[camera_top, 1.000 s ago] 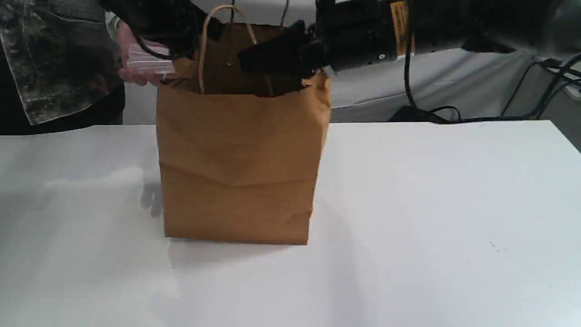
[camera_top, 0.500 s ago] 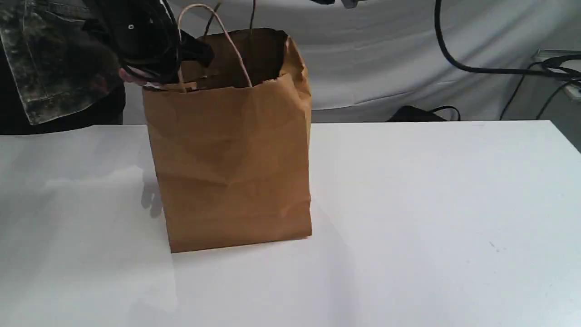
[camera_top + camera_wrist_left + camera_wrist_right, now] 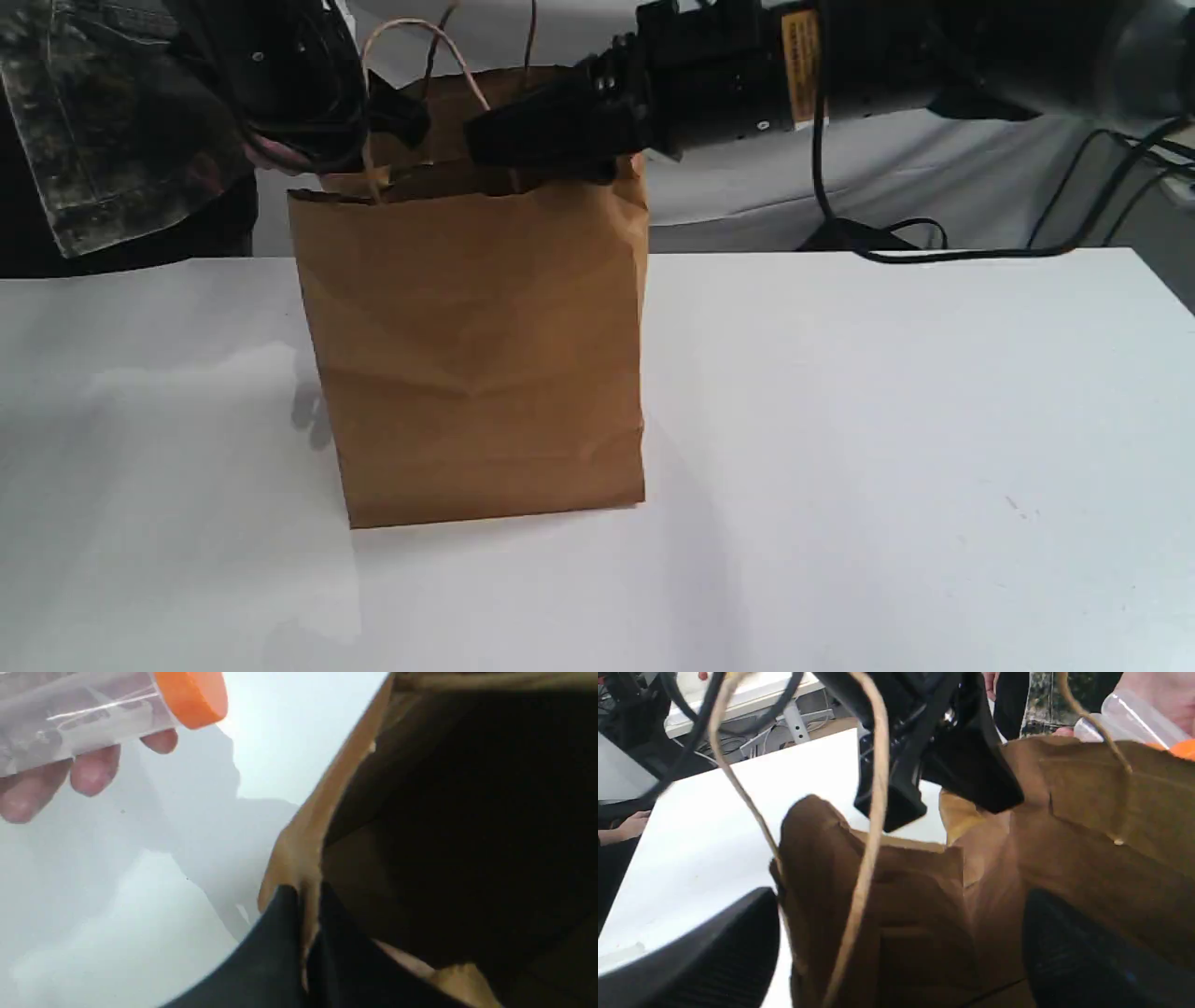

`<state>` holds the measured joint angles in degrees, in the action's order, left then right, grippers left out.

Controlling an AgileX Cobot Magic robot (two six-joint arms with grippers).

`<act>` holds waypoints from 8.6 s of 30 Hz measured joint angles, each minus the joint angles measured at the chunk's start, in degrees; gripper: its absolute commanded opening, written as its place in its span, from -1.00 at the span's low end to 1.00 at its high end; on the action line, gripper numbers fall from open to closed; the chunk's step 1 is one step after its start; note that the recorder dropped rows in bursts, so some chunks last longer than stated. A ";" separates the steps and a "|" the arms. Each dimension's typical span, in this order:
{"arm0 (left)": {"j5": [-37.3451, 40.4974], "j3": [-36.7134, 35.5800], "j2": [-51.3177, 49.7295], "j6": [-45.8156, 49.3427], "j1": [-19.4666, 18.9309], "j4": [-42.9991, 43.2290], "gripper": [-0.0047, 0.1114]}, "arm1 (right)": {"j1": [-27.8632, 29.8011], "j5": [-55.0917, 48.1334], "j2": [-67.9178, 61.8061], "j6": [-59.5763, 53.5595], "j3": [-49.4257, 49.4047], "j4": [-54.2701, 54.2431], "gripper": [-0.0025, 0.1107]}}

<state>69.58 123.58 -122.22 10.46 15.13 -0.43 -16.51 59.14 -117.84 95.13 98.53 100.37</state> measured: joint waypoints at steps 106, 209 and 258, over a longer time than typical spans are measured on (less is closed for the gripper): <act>-0.16 5.65 1.07 -2.74 -0.57 9.73 0.24 | -1.09 -1.24 -1.93 -10.59 5.67 0.06 0.36; -37.69 -91.42 122.13 -8.14 -12.94 -17.81 0.24 | -4.19 -101.73 118.17 -108.12 -26.74 -85.38 -0.96; -46.16 -123.33 122.03 12.82 -12.94 -49.16 -0.92 | -6.11 -79.86 117.83 -29.02 -72.99 -45.02 -0.96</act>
<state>23.42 0.25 -0.19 23.28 2.19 -49.59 -22.62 -20.72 -0.01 66.12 25.53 55.35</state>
